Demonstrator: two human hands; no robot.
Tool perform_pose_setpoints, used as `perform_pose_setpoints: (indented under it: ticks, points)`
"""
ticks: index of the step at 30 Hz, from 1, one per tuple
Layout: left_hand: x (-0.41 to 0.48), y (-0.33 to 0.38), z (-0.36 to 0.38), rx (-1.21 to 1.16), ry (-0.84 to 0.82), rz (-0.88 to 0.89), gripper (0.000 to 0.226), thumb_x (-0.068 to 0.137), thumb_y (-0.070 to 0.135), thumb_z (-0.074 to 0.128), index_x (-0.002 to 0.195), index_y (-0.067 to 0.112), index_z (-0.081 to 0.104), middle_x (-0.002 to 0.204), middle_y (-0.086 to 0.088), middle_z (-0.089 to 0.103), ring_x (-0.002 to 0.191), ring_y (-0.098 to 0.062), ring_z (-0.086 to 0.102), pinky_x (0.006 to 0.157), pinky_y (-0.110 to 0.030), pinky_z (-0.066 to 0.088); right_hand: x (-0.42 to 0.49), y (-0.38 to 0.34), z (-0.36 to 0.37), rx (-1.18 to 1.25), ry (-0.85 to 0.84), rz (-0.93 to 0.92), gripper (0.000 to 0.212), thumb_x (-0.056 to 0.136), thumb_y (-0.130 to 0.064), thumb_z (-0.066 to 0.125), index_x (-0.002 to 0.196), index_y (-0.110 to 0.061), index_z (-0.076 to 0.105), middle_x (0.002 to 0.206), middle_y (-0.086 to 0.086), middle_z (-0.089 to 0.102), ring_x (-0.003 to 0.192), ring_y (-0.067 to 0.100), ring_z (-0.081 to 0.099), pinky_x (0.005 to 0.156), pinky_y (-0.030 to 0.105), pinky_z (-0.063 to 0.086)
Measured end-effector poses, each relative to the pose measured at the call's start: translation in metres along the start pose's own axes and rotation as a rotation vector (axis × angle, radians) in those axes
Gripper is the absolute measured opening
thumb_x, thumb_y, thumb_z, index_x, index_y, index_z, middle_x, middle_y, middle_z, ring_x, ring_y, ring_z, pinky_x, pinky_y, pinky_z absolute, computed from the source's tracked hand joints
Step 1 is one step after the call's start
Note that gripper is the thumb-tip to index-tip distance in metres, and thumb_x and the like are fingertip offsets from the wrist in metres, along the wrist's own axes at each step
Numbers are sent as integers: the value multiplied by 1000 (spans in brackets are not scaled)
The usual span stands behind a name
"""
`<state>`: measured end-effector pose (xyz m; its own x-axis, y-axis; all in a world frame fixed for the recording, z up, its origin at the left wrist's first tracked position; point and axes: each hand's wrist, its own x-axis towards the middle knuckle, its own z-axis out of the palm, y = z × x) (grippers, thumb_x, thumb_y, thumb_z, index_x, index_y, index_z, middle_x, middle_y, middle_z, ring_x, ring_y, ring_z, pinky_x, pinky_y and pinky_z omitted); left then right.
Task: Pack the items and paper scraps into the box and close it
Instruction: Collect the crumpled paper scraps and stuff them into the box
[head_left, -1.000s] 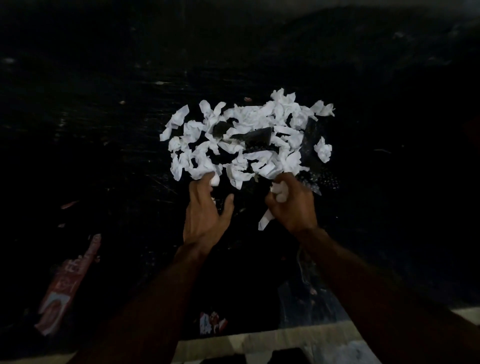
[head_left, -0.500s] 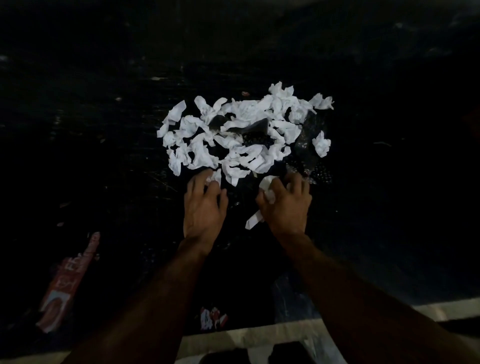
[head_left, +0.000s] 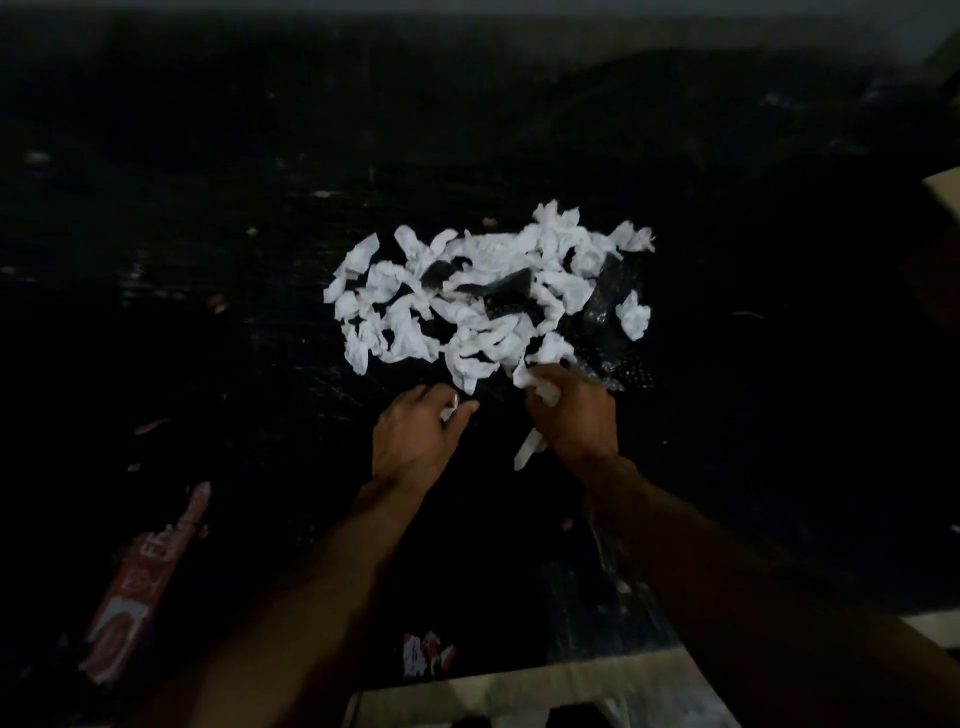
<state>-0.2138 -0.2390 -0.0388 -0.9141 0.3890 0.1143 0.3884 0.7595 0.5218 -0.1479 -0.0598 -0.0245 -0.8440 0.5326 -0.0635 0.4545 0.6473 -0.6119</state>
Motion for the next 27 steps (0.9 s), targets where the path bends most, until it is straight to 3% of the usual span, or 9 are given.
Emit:
perform_pose_setpoints:
  ticks: [2,4,6,9,14,21,23,27]
  points:
    - [9,5,-12,-93,-13,-41,32,82,49,66,75,18,61,73,-1,63,71,-24,61,63,-33,49,5,0,-11,107,-47,84,25,83,-33,67,107,-30,70,103,1,72,97,19,67,88,23,47]
    - [20,11,-25,-191,-10,-55,33,80,53,66,75,20,62,70,2,63,68,-19,61,63,-31,50,6,-4,-25,205,-47,109,20,79,-38,71,97,-29,73,87,-3,74,83,17,70,84,32,55]
    - [36,18,-40,-241,-29,-53,41,79,62,62,83,22,67,72,4,67,71,-14,64,67,-30,52,9,-14,-43,253,-17,121,20,75,-38,77,90,-25,74,82,-5,73,79,10,68,79,29,55]
    - [62,35,-64,-378,-37,-74,45,73,64,67,96,26,73,87,6,73,84,-10,67,77,-29,54,20,-36,-75,273,40,111,32,70,-43,81,95,-24,75,91,-3,73,88,8,66,78,18,47]
    - [93,83,-105,-472,-75,44,52,70,56,74,113,28,71,108,5,71,94,-5,63,79,-16,44,40,-67,-130,285,119,47,45,66,-47,83,104,-23,74,106,-1,72,97,8,65,85,20,49]
    - [122,156,-126,-596,-103,207,61,70,51,77,123,24,65,125,0,65,114,-5,56,89,-14,39,39,-70,-205,304,317,21,40,66,-43,84,98,-22,75,83,-9,71,74,-7,62,69,12,49]
    - [124,179,-127,-610,-116,248,64,69,50,77,125,22,64,125,-2,64,114,-5,56,90,-15,40,37,-63,-226,292,361,18,38,68,-42,83,99,-21,75,86,-7,71,76,-3,62,71,15,50]
    - [120,226,-122,-633,-120,313,67,69,51,76,126,20,62,125,-3,64,115,-8,58,95,-17,42,32,-41,-271,236,422,-7,42,74,-40,78,109,-18,71,100,-3,71,81,-1,61,60,1,37]
